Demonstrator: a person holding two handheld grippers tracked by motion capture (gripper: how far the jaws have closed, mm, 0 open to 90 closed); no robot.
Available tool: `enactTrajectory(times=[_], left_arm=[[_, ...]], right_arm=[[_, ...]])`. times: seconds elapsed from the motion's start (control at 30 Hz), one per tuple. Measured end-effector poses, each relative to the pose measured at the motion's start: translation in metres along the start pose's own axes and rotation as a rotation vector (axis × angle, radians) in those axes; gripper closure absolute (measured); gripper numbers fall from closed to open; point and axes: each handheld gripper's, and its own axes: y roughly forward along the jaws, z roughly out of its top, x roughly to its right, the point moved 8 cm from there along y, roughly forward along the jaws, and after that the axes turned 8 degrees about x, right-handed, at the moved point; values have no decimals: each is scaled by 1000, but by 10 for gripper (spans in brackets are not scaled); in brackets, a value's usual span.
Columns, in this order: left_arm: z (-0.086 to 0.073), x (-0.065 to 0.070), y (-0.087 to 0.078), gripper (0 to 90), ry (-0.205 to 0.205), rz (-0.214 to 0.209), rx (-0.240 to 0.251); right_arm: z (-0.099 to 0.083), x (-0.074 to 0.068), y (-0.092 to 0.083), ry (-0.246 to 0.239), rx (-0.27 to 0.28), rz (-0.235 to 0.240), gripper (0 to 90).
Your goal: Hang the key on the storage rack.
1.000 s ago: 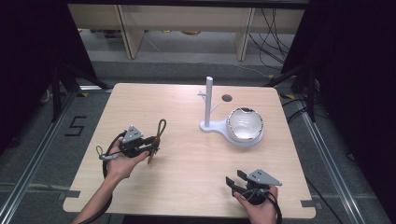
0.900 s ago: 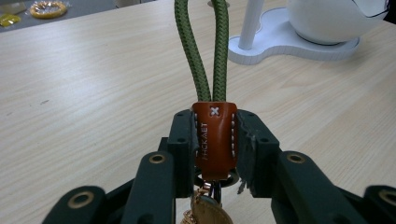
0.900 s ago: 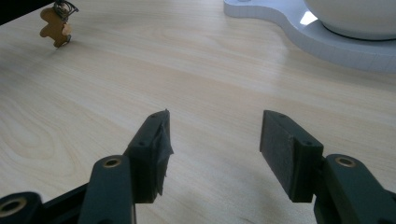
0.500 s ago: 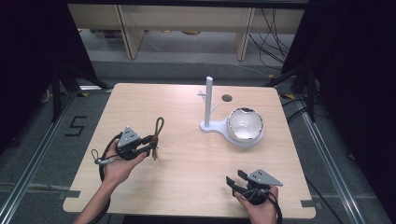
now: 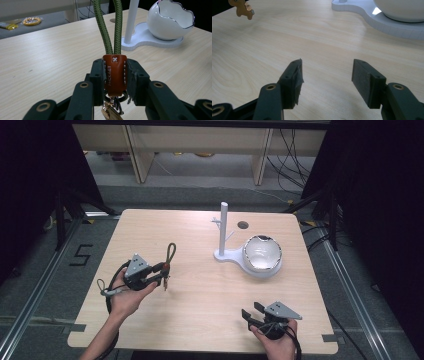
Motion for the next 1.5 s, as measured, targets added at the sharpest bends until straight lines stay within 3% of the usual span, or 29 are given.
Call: enactTrajectory(times=[0.07,0.13,0.47,0.5,0.7,0.73,0.77,0.93,0.97,1.17,1.5], left_arm=[[3,1,1,683,6,-8,9],[5,4,2,683,11,-7,11],[14,10,6,683,25,-22,27],[15,11,6,683,25,-21,28],[19,15,9,682,35,-33,29],[21,16,10,682,36,-34,34],[22,17,11,682,35,-35,35],[27,20,13,683,44,-41,41],[27,21,13,682,43,-42,45],[31,24,16,683,52,-49,47],[37,31,21,682,61,-61,54]], right_arm=[[2,3,2,-52,21,25,428],[2,4,0,-54,12,2,426],[2,3,-1,-43,11,2,421],[2,2,0,-39,17,20,421],[3,3,-1,-44,13,2,420],[1,-1,-3,7,-7,-9,420],[2,1,-2,-14,6,-4,420],[2,1,-2,-22,10,-3,420],[4,2,0,-46,30,19,419],[4,4,-3,-41,12,-2,419],[6,5,-3,-48,28,4,419]])
